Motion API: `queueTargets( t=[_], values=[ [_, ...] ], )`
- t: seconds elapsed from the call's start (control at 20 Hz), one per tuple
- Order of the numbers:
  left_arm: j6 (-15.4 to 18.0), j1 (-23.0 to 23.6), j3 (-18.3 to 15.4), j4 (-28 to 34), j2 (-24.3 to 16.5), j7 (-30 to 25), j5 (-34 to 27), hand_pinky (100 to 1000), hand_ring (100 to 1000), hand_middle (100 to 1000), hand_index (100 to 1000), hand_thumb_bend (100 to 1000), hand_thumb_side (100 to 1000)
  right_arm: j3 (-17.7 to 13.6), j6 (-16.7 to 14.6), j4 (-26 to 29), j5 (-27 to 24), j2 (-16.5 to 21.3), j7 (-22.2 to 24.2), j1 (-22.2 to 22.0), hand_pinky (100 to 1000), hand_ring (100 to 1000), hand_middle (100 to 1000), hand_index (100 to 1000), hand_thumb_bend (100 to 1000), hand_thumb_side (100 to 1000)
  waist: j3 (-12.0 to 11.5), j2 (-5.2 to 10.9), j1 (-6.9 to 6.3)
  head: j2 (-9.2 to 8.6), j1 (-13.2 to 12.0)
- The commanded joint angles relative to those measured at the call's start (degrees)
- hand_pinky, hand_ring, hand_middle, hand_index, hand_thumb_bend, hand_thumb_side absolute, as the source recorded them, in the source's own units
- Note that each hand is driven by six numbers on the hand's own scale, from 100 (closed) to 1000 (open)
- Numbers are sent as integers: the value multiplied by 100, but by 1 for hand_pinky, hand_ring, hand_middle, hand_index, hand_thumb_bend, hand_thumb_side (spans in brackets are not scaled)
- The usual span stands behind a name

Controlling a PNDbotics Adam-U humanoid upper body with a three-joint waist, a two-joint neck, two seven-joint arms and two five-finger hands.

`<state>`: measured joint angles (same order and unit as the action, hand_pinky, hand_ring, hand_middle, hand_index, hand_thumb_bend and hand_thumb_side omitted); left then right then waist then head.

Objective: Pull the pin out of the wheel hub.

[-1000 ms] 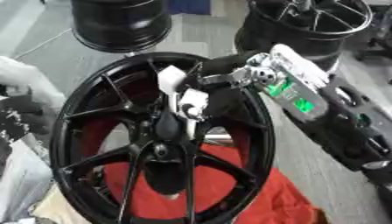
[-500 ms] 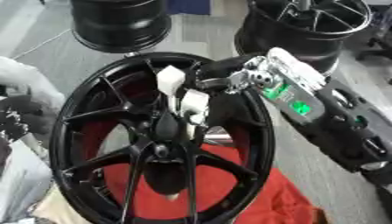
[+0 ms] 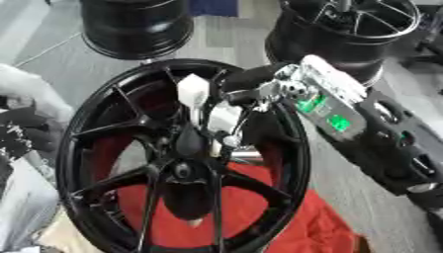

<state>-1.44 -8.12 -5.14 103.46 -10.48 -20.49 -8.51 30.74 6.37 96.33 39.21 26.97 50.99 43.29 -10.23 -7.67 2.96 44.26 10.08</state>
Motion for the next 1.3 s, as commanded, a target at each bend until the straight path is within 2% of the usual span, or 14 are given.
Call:
queueTargets(
  t=[0.05,0.25,0.45,0.95,1.15,1.3],
  values=[
    [8,-69,1,123,-47,-22,-40,581,607,672,788,100,882,-131,46,90,-115,105,-173,97,311,422,529,611,100,237,8,61,-26,-14,13],
    [5,-66,4,119,-46,-26,-40,581,607,672,788,100,882,-180,105,81,-315,97,-443,127,252,371,474,540,100,227,11,65,-27,-14,17],
    [2,-61,4,114,-45,-29,-45,581,607,672,788,100,883,-244,184,143,-586,152,-611,223,243,364,466,532,100,222,11,78,-27,-14,21],
    [-12,-25,2,96,-61,-30,-55,581,607,672,788,100,884,-531,484,684,-1258,585,-607,455,229,354,451,517,100,215,41,151,-2,-14,-9],
    [-20,11,-13,82,-90,-17,-48,581,607,672,788,100,887,-702,594,942,-1492,895,-611,474,229,355,449,518,100,213,99,193,30,-14,-59],
    [-24,51,-47,72,-123,10,-22,581,607,672,788,100,889,-988,684,1314,-1798,1347,-750,360,223,350,440,514,100,207,201,219,75,-14,-150]
  ],
)
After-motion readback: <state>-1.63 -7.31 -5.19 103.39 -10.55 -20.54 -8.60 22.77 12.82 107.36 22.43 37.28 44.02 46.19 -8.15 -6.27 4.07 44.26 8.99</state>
